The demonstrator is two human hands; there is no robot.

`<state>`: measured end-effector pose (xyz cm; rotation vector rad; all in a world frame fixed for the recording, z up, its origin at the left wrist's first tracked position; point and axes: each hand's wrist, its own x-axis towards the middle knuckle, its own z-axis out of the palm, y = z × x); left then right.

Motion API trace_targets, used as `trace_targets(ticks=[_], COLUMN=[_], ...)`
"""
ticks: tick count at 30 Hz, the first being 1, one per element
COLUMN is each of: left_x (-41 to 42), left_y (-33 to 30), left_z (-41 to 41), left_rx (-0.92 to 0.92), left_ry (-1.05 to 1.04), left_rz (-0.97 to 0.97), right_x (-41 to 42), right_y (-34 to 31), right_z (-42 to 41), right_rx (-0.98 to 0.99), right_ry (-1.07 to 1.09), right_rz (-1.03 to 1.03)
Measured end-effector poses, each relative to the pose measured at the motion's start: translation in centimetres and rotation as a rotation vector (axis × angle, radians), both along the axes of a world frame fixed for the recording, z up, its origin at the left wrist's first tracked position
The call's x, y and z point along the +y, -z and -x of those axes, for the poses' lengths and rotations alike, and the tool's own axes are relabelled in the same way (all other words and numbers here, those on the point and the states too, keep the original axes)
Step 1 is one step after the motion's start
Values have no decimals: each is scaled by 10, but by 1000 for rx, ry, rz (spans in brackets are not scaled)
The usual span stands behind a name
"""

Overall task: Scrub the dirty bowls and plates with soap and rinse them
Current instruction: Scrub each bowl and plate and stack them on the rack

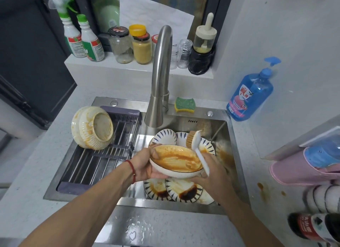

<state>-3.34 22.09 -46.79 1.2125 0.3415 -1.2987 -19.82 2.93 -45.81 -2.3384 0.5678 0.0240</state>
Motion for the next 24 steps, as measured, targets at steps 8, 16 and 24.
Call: trace_targets(ticks=[8, 16, 24], left_x=[-23, -33, -49], left_y=[14, 22, -2], left_z=[7, 26, 16], left_rx=[-146, -629, -831], left_ry=[-93, 109, 76], left_rz=[10, -136, -312], right_x=[-4, -25, -38], right_y=[-13, -7, -2], right_z=[-3, -13, -13], right_rx=[-81, -117, 39], right_ry=[201, 396, 197], right_rz=[-113, -365, -49])
